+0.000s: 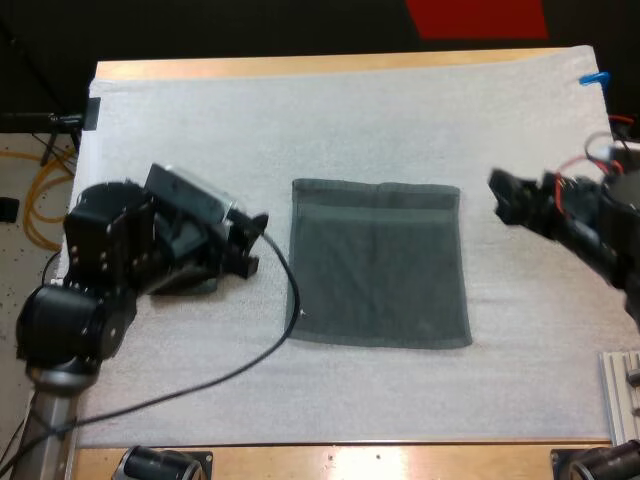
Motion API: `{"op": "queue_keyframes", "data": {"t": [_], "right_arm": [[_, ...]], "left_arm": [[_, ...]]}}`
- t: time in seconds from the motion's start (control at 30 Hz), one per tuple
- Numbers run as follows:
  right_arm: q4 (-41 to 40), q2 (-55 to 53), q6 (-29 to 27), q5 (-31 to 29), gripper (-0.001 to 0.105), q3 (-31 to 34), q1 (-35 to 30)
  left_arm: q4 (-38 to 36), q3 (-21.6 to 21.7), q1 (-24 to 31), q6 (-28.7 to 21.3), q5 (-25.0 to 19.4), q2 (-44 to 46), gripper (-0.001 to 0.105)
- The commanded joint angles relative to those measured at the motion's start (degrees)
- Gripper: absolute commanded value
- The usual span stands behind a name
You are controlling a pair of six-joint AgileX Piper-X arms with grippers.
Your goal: Pick towel from pile fold and stack
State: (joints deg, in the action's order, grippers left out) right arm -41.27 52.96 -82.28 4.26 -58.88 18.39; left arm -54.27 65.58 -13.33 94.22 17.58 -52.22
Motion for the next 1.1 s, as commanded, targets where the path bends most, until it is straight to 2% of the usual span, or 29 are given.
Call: {"op": "queue_keyframes", "data": {"t": [0.0,0.13,0.2,0.43,0.57,0.67,0.8,0.87,1.07], "right_arm": [[-6.78,-2.53,-0.68,-2.0,0.07,-0.47,-0.1],[-15.89,-6.29,-0.68,-4.26,0.07,-0.01,-0.1],[-18.37,-8.46,-0.68,-4.96,0.07,1.86,-0.1],[-19.04,-12.79,3.03,-4.8,0.07,12.44,-0.1],[-18.39,-11.7,6.45,-1.58,0.07,20.26,-0.1],[-14.16,-9.65,9.07,3.11,0.07,25.94,-0.1],[-5.57,-4.55,12.47,8.19,0.07,31.93,-0.1],[-2.11,-1.41,13.67,9.96,0.07,33.28,-0.1],[9.78,10.37,14.71,17.57,0.07,33.7,-0.1]], "left_arm": [[-3.86,-0.41,0.01,1.12,1.19,1.81,0.072],[-5.43,-3.78,0.01,2.5,1.44,5.79,0.072],[-5.47,-7.22,0.01,4.43,1.44,8.29,0.072],[-4.11,-17.23,0.01,7.58,1.44,13.07,0.072],[-2.56,-21.93,0.01,8.49,1.59,13.29,0.072],[0.63,-25.22,0.01,9.99,3.05,13.29,0.072],[5.08,-29.1,0.01,13.0,7.36,13.29,0.072],[6.12,-30.3,0.01,14.28,8.89,13.29,0.072],[6.62,-30.91,0.01,14.82,9.22,13.29,0.072]]}}
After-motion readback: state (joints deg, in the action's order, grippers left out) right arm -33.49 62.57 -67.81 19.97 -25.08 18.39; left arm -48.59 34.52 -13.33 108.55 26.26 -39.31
